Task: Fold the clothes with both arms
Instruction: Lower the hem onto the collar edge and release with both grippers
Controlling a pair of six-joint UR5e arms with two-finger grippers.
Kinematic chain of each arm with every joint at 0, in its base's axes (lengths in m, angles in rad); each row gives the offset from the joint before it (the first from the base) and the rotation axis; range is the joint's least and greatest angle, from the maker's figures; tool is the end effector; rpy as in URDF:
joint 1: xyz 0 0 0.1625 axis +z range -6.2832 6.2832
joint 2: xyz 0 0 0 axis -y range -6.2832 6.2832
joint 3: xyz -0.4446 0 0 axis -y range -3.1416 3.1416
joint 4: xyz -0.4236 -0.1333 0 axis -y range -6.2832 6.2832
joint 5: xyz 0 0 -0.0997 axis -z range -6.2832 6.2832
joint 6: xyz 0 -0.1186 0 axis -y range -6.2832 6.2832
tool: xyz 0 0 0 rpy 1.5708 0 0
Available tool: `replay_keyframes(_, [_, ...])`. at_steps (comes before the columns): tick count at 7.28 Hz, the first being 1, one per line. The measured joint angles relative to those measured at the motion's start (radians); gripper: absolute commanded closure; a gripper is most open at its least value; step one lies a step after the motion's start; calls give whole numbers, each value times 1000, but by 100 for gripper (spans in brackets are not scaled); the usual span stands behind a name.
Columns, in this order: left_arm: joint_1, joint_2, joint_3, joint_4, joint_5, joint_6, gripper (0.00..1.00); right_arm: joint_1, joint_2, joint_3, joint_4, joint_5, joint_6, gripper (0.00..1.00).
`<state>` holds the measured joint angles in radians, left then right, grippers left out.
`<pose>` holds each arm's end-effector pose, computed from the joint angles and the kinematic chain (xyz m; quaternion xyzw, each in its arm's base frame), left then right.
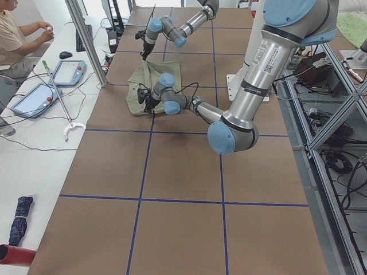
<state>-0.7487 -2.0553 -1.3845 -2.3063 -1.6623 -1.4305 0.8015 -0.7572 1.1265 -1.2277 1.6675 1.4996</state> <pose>0.4767 -0.6101 0.4062 0.1764 0.4628 -0.2386 0.8354 -0.5182 -0.7103 0.3392 0.1062 -0.3348 0.3185 0.8804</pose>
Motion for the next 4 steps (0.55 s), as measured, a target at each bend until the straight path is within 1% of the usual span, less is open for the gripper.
replay_keyframes(2, [-8, -11, 10, -12, 0, 5, 100, 4, 11, -50, 44, -2, -4, 100])
replay_keyframes(4, [-19, -16, 15, -13, -1, 24, 100, 4, 22, -72, 60, -5, -5, 100])
